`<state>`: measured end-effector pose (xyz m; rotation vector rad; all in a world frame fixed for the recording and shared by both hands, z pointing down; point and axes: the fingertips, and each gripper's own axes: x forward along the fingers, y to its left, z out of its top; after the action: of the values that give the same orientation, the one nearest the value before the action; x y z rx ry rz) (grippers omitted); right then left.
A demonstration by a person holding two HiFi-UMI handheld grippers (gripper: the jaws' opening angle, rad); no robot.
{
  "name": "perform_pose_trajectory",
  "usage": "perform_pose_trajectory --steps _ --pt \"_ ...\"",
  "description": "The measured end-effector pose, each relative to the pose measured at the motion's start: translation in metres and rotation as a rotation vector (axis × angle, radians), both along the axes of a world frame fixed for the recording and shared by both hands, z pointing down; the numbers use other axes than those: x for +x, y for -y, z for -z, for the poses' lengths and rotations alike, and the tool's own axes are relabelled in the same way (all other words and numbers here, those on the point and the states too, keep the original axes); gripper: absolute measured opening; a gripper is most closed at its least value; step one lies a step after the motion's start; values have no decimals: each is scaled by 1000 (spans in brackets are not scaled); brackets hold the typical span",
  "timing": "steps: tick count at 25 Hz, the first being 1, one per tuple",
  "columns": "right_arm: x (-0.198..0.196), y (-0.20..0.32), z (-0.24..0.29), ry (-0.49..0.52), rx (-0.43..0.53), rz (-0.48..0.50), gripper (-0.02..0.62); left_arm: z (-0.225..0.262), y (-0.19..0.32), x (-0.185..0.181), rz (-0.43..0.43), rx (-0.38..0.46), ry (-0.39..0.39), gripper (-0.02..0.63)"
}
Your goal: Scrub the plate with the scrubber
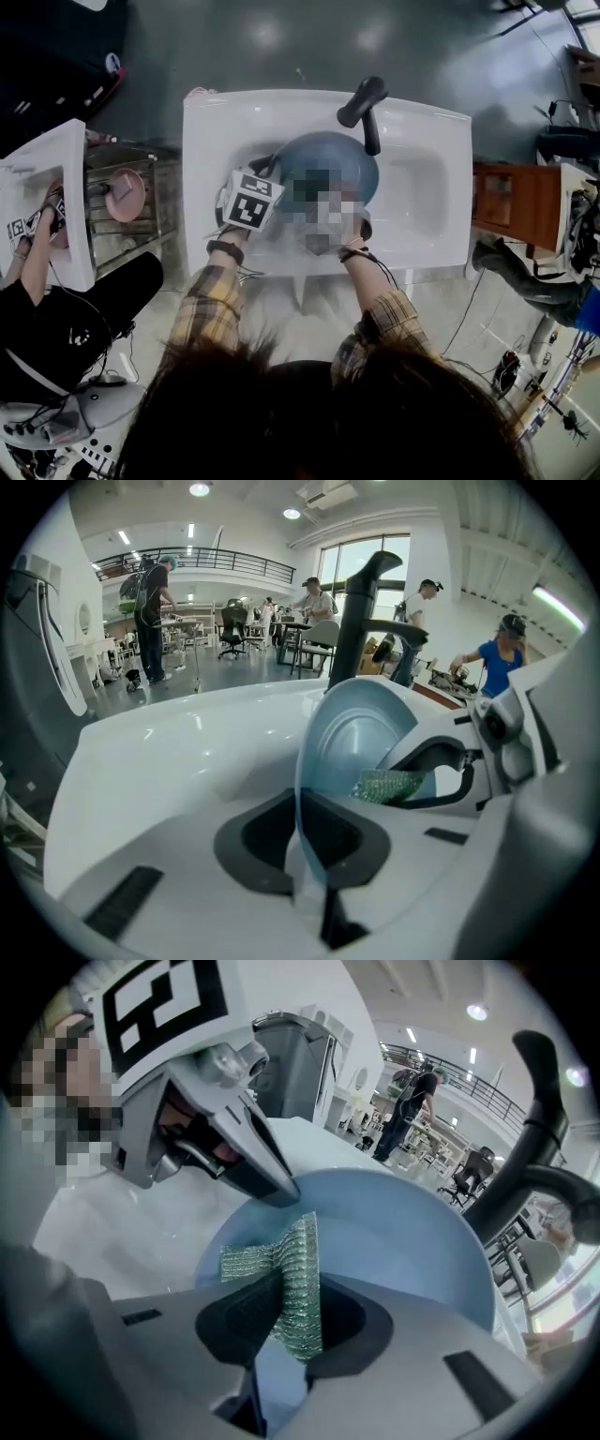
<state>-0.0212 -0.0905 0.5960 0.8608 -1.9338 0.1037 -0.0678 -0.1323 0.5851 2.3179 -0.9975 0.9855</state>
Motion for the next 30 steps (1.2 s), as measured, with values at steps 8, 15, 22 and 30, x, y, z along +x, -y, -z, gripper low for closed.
perform_pose_trajectory --steps 8,15,22,30 --pt "31 -24 -15 -57 -83 10 100 -3 -2 -1 -24 18 31 28" --pt "60 -24 -12 -104 -64 -19 100 -2 -3 1 -40 8 29 28" --pt "98 -12 2 -213 16 -21 103 -8 -6 5 -48 -13 22 28" --pt "134 14 33 -237 124 -131 106 -6 -10 6 -65 -24 26 28"
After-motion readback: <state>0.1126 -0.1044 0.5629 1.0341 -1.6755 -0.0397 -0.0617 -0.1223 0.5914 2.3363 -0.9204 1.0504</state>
